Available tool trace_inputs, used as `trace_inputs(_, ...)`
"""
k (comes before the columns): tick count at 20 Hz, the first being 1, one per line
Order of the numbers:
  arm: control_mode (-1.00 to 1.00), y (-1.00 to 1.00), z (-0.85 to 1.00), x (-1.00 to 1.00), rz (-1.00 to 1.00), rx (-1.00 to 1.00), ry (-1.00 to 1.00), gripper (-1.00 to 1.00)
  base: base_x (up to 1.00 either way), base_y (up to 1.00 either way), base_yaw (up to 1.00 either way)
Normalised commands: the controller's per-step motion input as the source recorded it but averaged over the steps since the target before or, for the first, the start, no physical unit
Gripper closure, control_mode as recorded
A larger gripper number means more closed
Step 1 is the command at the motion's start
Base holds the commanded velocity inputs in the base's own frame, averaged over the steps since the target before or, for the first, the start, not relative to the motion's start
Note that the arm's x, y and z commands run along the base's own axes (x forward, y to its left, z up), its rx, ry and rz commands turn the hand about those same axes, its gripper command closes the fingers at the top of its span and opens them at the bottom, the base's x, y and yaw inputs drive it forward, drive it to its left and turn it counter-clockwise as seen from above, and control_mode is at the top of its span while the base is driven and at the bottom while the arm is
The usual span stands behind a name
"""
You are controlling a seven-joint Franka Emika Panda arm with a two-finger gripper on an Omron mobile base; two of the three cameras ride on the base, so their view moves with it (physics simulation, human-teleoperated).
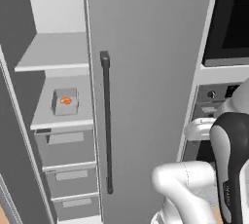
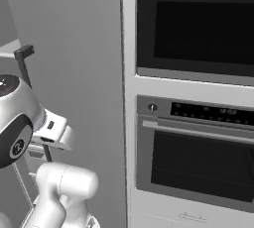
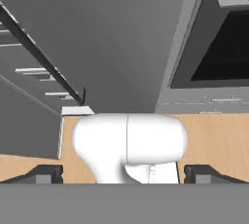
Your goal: Take the meat container that has the shrimp and place it on the second highest rack of the freezer. Then take the vegetable container that has the lemon wedge and lime and place it on the highest rack of the freezer.
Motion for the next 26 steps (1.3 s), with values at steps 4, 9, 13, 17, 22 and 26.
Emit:
trace_inputs(4, 1.00, 0.00, 0.00, 0.00, 0.00, 0.00, 0.00, -1.00, -0.44, -1.00, 0.00)
trace_inputs(9, 1.00, 0.00, 0.00, 0.00, 0.00, 0.00, 0.00, -1.00, -0.11, -0.99, 0.00)
trace_inputs(13, 1.00, 0.00, 0.00, 0.00, 0.00, 0.00, 0.00, -1.00, 0.00, -0.98, 0.00)
trace_inputs(17, 1.00, 0.00, 0.00, 0.00, 0.00, 0.00, 0.00, -1.00, 0.00, -1.00, 0.01)
trace_inputs(22, 1.00, 0.00, 0.00, 0.00, 0.00, 0.00, 0.00, -1.00, 0.00, -1.00, 0.03)
trace_inputs(26, 1.00, 0.00, 0.00, 0.00, 0.00, 0.00, 0.00, -1.00, 0.25, -0.95, 0.00)
